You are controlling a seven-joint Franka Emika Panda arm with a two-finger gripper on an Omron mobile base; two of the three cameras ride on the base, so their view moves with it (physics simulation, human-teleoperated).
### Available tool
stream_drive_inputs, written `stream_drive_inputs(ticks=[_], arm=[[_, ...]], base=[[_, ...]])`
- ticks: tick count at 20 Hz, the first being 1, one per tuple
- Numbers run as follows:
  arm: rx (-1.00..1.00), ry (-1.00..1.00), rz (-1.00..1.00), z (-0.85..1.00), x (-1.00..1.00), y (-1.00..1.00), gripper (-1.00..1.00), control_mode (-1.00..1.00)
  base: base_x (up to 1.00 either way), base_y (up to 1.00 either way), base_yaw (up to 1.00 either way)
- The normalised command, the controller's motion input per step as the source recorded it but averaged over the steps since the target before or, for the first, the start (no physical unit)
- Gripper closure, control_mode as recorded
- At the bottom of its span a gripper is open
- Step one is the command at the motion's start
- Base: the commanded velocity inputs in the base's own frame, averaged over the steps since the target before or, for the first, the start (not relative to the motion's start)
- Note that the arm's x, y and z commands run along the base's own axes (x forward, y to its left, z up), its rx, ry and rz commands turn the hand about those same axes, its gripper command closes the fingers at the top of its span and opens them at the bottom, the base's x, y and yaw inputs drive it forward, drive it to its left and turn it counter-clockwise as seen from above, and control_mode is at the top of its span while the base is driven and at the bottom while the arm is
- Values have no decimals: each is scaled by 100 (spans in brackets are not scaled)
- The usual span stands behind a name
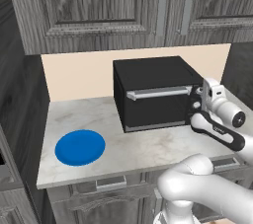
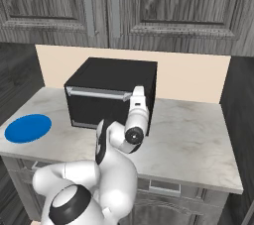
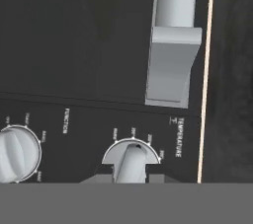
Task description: Pull the toaster oven rack outwards. Pick up the baguette from the plate and place it on the toaster oven rack. Close the toaster oven door fully and set the temperature to the lowest setting.
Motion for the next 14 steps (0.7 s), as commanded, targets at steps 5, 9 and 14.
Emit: stream_drive_inputs(ticks=[5, 9, 14], arm=[[-2, -4, 0, -6, 5, 0, 100, -100], [0, -3, 4, -14, 6, 0, 100, -100], [0, -1, 4, -10, 0, 0, 100, -100]], base=[[0, 0, 0], [0, 0, 0], [0, 0, 0]])
